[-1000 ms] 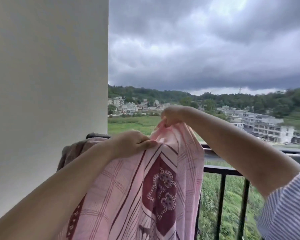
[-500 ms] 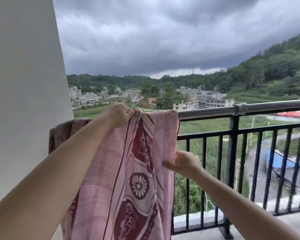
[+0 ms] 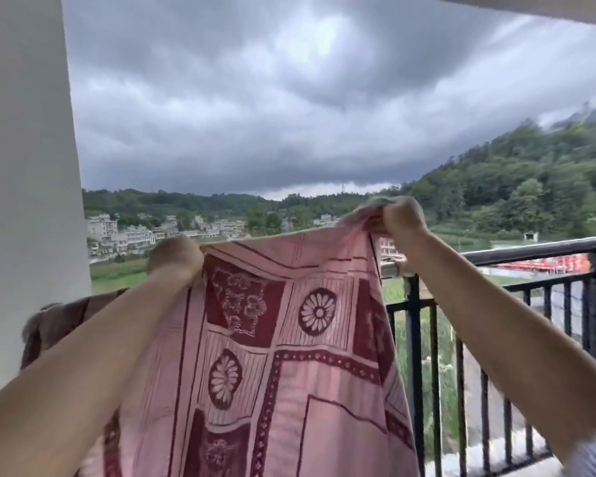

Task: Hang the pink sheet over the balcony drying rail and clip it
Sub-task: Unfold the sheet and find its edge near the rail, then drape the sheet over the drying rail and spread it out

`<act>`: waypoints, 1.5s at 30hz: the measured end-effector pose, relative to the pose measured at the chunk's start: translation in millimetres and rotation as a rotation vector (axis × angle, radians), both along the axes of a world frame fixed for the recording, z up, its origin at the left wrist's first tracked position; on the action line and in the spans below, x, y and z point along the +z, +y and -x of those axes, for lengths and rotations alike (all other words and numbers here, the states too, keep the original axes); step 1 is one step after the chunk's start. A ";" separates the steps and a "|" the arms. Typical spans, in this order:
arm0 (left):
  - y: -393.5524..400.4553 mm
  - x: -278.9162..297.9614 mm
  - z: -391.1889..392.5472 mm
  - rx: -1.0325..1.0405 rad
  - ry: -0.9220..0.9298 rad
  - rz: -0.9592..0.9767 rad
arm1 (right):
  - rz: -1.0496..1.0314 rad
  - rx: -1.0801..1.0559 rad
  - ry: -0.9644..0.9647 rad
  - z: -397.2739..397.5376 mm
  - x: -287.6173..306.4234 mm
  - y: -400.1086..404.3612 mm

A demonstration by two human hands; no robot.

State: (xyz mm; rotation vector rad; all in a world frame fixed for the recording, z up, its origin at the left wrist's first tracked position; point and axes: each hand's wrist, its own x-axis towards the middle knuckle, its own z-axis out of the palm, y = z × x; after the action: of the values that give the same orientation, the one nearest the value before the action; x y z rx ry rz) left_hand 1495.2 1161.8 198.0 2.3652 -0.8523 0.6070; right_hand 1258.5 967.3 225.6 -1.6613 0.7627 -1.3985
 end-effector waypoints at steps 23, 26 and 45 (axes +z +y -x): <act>-114.5 -31.6 116.7 -0.564 -0.156 -0.119 | 0.582 0.509 1.148 -70.4 -0.8 -92.8; -116.1 -27.7 127.8 -0.538 -0.183 -0.033 | 0.870 0.294 0.944 -33.1 -12.3 -79.2; -127.1 -28.7 144.7 -0.157 -0.263 -0.056 | 0.072 -0.002 0.527 111.3 -143.3 -90.1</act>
State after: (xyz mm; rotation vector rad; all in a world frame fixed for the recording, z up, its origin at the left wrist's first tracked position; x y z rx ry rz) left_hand 1350.5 1034.6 169.3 2.2709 -1.1708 0.8512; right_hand 1147.1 877.2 82.2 -2.1186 1.0109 -0.9997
